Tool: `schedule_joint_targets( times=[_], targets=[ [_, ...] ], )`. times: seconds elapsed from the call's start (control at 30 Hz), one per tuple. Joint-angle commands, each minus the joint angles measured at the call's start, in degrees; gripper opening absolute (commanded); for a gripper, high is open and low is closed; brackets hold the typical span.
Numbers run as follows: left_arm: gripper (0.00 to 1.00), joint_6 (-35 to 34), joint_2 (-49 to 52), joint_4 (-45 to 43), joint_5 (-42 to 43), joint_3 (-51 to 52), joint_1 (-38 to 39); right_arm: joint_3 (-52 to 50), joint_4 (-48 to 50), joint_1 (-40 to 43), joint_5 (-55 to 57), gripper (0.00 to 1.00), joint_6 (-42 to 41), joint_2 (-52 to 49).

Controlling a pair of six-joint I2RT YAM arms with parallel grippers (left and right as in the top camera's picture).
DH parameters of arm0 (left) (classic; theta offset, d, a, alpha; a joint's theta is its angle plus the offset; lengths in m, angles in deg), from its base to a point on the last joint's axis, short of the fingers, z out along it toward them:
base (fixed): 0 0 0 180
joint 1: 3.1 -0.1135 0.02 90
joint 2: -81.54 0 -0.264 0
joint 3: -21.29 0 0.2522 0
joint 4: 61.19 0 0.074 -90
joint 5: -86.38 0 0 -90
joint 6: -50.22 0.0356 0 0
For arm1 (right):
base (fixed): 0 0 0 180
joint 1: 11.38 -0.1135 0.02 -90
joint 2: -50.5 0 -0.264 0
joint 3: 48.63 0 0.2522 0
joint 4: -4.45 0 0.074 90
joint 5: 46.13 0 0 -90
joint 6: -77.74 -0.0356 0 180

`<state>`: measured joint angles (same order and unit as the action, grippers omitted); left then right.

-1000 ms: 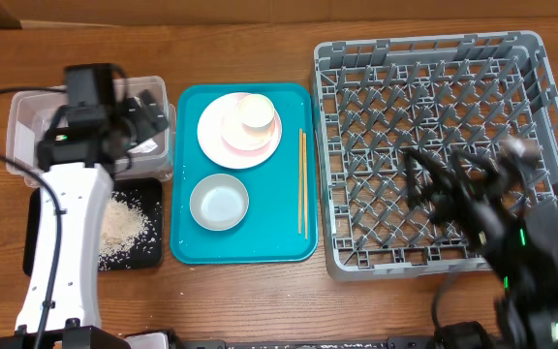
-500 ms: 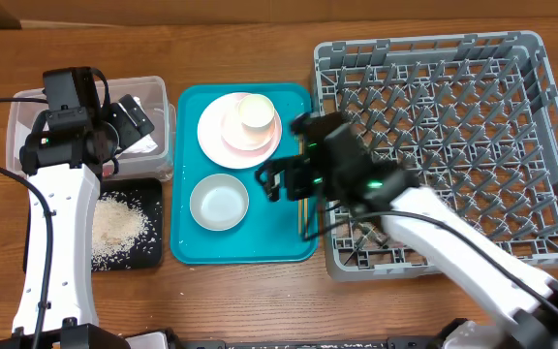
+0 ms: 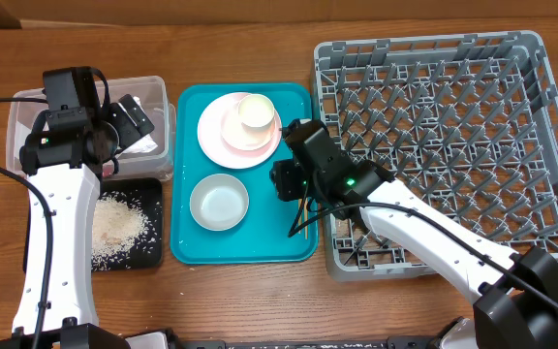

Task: Sort waste into correct bins and load items into the dishwasher
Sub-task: 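Reach the right gripper to the wooden chopsticks on the teal tray and grasp them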

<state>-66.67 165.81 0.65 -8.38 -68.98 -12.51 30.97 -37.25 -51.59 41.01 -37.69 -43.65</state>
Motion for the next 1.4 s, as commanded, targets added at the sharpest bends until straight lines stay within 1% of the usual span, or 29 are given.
schedule_joint_targets(
  times=[0.0, 0.2, 0.33, 0.43, 0.57, 0.63, 0.77, 0.87, 1.0, 1.1, 1.2, 1.3, 1.37],
  targets=[
    [1.00, -0.55, -0.17, -0.09, -0.11, -1.27, 0.04, 1.62, 0.24, -0.15, 5.22, 0.37, -0.11, -0.85],
    [1.00, -0.55, -0.17, -0.07, -0.11, -1.27, 0.04, 1.62, 1.40, -1.90, 13.03, 0.37, -0.42, -5.57],
    [1.00, -0.57, -0.17, -0.09, -0.11, -1.27, 0.04, 1.62, 2.16, -3.74, 19.10, 0.36, -2.97, -9.35],
    [1.00, -0.55, -0.17, -0.09, -0.11, -1.27, 0.04, 1.62, 2.19, -4.48, 22.16, 0.37, -3.26, -10.91],
    [1.00, -0.55, -0.17, -0.09, -0.11, -1.27, 0.04, 1.62, 2.19, -4.46, 22.12, 0.37, -7.21, -12.13],
    [1.00, -0.55, -0.17, -0.09, -0.11, -1.27, 0.07, 1.62, 2.34, -4.46, 22.10, 0.39, -8.37, -12.79],
    [1.00, -0.55, -0.17, -0.07, -0.11, -1.27, 0.04, 1.62, 2.54, -4.46, 22.10, 0.40, -9.14, -14.19],
    [1.00, -0.55, -0.17, -0.09, -0.11, -1.27, 0.04, 1.62, 3.17, -4.46, 22.08, 0.43, -9.14, -15.50],
    [1.00, -0.55, -0.17, -0.09, -0.11, -1.27, 0.07, 1.62, 3.41, -4.46, 21.99, 0.43, -9.14, -16.98],
    [1.00, -0.55, -0.17, -0.07, -0.11, -1.27, 0.04, 1.62, 3.72, -4.46, 19.91, 0.43, -9.40, -17.27],
    [1.00, -0.55, -0.17, -0.09, -0.11, -1.27, 0.04, 1.62, 4.33, -4.46, 16.81, 0.41, -10.67, -17.27],
    [1.00, -0.55, -0.17, -0.07, -0.11, -1.27, 0.04, 1.62, 4.28, -4.46, 15.82, 0.33, -10.64, -17.27],
    [1.00, -0.55, -0.17, -0.07, -0.11, -1.27, 0.04, 1.62, 4.13, -4.46, 15.82, 0.30, -10.64, -17.27]
  ],
)
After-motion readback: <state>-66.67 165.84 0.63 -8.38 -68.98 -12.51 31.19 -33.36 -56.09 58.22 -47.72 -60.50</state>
